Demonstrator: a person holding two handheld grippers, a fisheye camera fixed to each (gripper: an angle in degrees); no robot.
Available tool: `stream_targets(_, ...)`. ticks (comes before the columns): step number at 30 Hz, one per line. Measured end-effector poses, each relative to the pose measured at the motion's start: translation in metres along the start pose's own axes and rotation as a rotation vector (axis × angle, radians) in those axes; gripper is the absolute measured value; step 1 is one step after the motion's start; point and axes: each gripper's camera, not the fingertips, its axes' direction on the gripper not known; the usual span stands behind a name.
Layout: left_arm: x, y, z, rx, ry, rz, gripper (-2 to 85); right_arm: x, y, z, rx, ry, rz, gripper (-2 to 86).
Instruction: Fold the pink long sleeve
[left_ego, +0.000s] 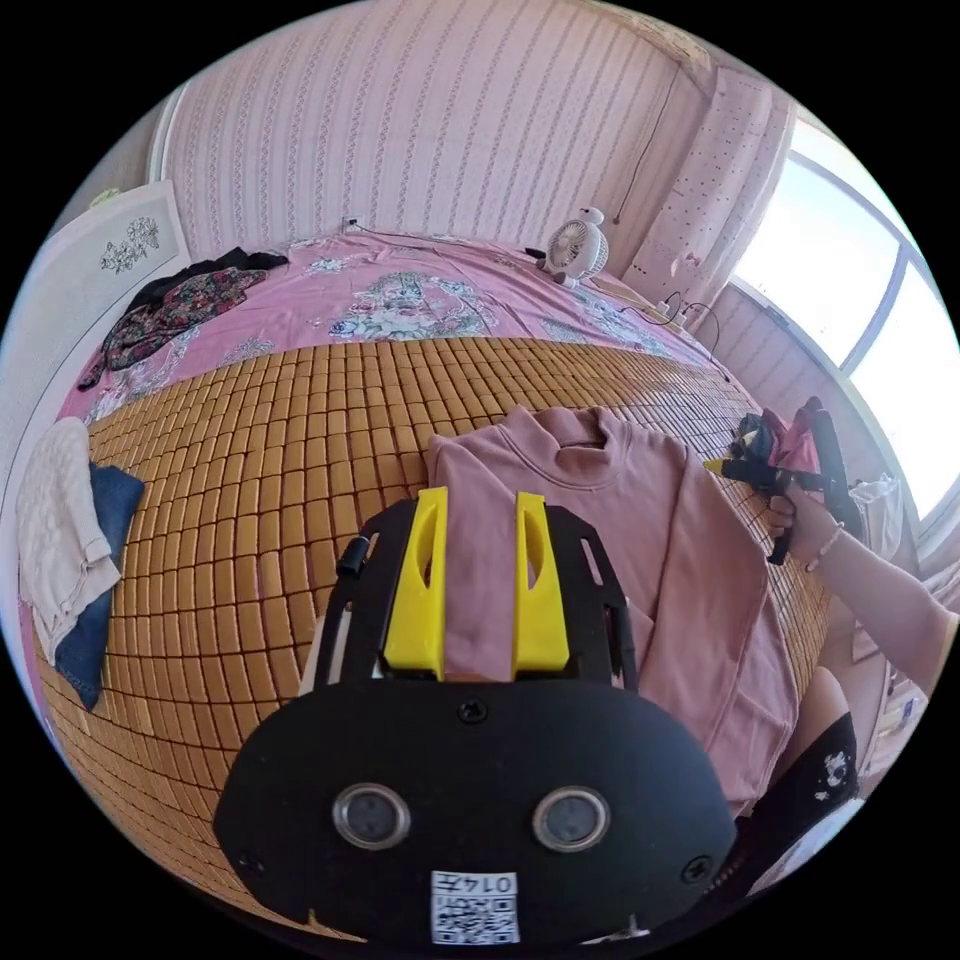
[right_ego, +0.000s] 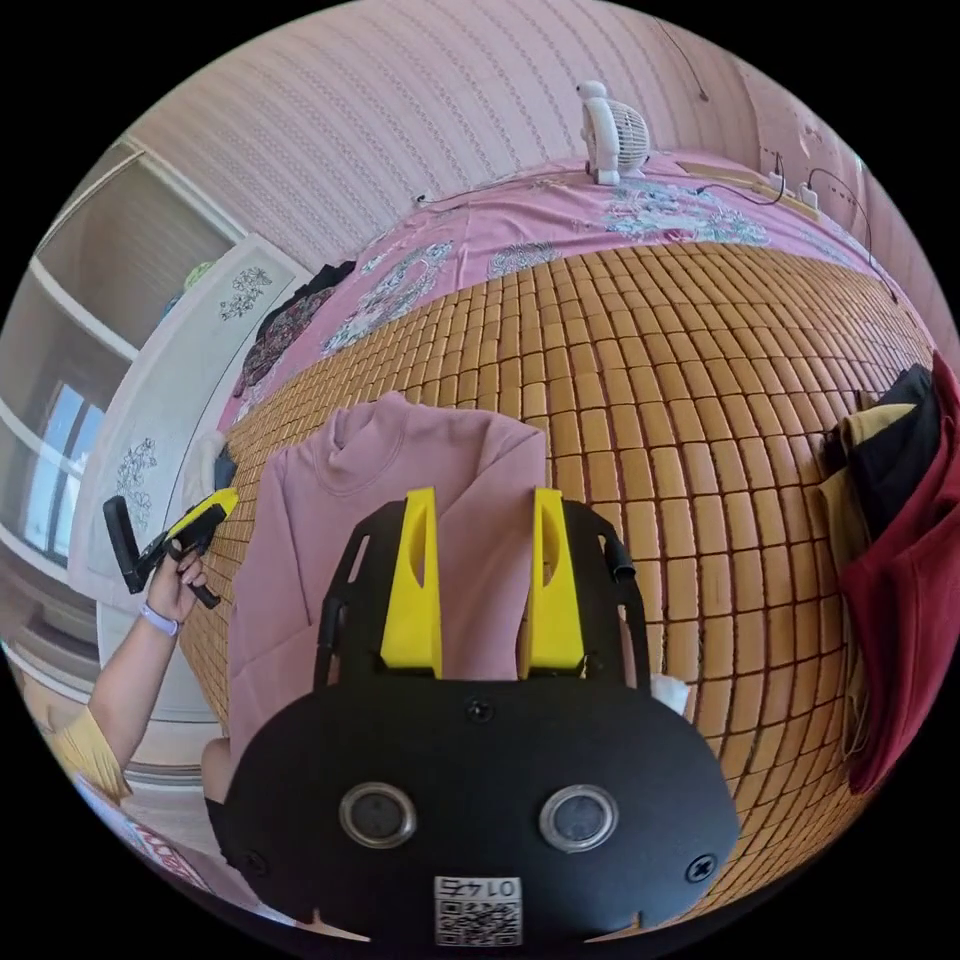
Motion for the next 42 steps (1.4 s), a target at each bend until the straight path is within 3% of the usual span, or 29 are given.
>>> stream_targets(4, -0.012, -0.017, 0.034, -0.059, -0.057, -0.057, 10.6, 0.019, -0.021, 0.022, -0.045, 0.009, 0.098, 8.3)
stream_targets(6, -0.032, -0.022, 0.063, -0.227, -0.004, -0.163, 7.9, 0.021, -0.027, 0.025, -0.068, -0.017, 0.077, 6.1)
stream_targets(10, -0.052, -0.021, 0.06, -0.213, 0.143, -0.284, 3.7, 0.021, -0.042, 0.018, -0.143, -0.069, 0.019, 2.7)
stream_targets(14, -0.029, -0.035, 0.023, -0.101, 0.106, -0.179, 2.2, 0.003, -0.049, -0.032, -0.004, -0.092, -0.114, 1.8)
stream_targets(19, -0.005, -0.033, -0.064, 0.088, 0.221, -0.062, 1.8, -0.037, -0.026, -0.111, 0.106, 0.004, -0.302, 1.8)
stream_targets(23, 0.009, 0.035, -0.15, 0.143, 0.232, 0.114, 1.4, -0.066, 0.06, -0.186, 0.168, -0.082, -0.498, 2.6)
stream_targets(25, 0.012, 0.087, -0.175, 0.108, 0.219, 0.146, 1.6, -0.072, 0.111, -0.199, 0.104, -0.154, -0.542, 3.3)
stream_targets(28, 0.01, 0.188, -0.187, -0.046, 0.238, 0.019, 2.0, -0.067, 0.198, -0.176, -0.134, -0.265, -0.412, 6.0)
stream_targets(32, 0.013, 0.301, -0.19, -0.201, 0.087, -0.211, 2.3, -0.067, 0.28, -0.137, -0.321, -0.075, -0.244, 8.6)
stream_targets(36, 0.038, 0.337, -0.195, -0.149, 0.169, -0.317, 2.0, -0.088, 0.285, -0.143, -0.264, 0.045, -0.223, 9.7)
stream_targets(42, 0.095, 0.315, -0.167, -0.128, 0.19, -0.236, 2.8, -0.1, 0.267, -0.125, -0.189, 0.19, -0.105, 9.4)
